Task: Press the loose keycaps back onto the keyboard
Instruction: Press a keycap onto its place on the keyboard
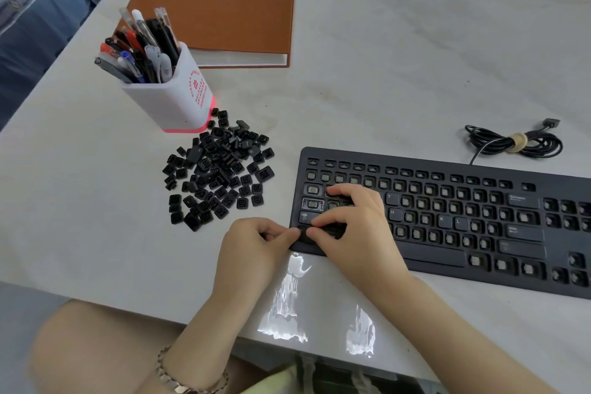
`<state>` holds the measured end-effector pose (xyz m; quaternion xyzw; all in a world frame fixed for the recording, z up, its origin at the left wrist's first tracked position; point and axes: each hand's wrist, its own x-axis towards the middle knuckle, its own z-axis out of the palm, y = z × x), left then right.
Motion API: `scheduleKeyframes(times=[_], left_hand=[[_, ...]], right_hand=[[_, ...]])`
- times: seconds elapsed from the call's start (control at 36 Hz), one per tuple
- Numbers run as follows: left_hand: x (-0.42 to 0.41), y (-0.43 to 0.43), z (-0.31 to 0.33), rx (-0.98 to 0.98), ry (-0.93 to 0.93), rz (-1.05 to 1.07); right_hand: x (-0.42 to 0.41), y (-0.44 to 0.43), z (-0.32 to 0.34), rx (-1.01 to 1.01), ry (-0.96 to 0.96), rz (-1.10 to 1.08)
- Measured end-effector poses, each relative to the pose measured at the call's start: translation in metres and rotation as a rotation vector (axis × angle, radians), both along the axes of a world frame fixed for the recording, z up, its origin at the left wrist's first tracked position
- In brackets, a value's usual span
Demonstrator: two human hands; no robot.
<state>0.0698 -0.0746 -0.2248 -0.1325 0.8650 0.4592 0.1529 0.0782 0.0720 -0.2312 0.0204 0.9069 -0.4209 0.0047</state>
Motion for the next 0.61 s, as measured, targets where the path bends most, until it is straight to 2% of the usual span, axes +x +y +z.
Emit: scheduleKeyframes(times=[0.28,0.47,0.61], left_hand=[[0.0012,-0.0011,0.0027,0.046,-0.014,0.013],[-0.0003,-0.0003,0.0051,0.079,-0.037,0.023],[-0.0026,0.0003,0.0073,0.077,-0.074,0.027]], right_hand=[[-0.0001,-0.0004,0.0035,-0.010,-0.044,0.004],[0.0056,-0.0040,-0.0053,0.014,0.016,-0.064],[0.0022,-0.0024,0.0008,-0.020,-0.030,-0.048]])
